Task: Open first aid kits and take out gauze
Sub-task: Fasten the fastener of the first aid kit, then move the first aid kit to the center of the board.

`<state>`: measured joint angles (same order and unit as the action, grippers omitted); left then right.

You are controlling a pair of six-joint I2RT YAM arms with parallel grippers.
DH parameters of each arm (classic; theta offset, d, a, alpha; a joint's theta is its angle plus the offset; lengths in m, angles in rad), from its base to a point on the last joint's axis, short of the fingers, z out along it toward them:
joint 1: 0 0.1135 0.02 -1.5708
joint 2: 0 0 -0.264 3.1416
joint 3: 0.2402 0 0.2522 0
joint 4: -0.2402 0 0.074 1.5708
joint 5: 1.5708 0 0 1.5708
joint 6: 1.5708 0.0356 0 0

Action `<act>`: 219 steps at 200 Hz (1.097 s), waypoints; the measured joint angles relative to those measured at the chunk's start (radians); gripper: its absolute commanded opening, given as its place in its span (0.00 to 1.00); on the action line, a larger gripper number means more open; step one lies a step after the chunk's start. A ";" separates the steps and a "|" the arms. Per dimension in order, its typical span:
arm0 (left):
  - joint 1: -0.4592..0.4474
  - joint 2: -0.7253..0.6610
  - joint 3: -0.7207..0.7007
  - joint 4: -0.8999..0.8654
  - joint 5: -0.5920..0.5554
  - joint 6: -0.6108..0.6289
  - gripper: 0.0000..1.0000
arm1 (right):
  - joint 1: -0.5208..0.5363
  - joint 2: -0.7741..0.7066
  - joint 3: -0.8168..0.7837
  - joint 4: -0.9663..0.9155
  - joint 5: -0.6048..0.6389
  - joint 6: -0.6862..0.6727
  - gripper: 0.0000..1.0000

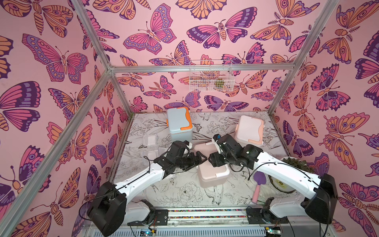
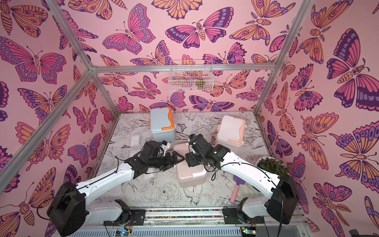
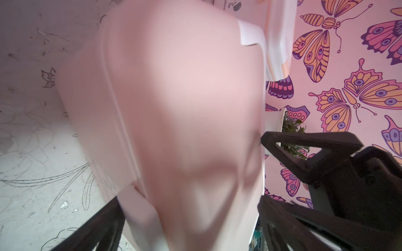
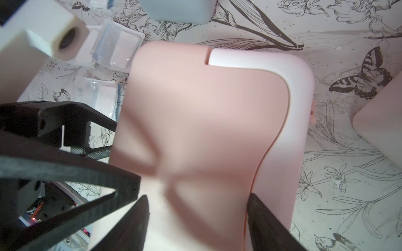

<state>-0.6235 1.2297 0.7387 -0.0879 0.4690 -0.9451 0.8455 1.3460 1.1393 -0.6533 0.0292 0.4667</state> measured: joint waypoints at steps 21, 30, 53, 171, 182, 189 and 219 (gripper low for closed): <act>0.022 -0.090 -0.001 -0.035 -0.026 0.026 0.97 | 0.003 -0.058 -0.020 -0.036 0.004 0.005 0.92; 0.030 -0.127 -0.001 -0.060 -0.038 0.040 0.97 | 0.003 -0.098 -0.033 -0.055 0.011 0.006 0.95; 0.036 -0.179 -0.001 -0.125 -0.055 0.068 0.96 | 0.003 -0.201 -0.061 -0.082 0.019 0.005 0.98; -0.127 0.073 0.148 -0.245 -0.098 0.141 0.95 | 0.014 -0.337 -0.389 -0.085 -0.088 0.082 0.91; -0.120 0.113 0.181 -0.240 -0.100 0.151 0.96 | 0.014 -0.309 -0.385 -0.071 -0.073 0.089 0.90; -0.111 0.137 0.202 -0.235 -0.099 0.158 0.96 | 0.014 -0.291 -0.380 -0.064 -0.059 0.094 0.89; -0.042 0.233 0.300 -0.218 -0.079 0.187 0.95 | 0.003 -0.210 -0.325 -0.037 -0.003 0.106 0.86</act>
<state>-0.6659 1.4628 1.0389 -0.3058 0.3901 -0.7578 0.8490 1.1358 0.8139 -0.6899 0.0261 0.5728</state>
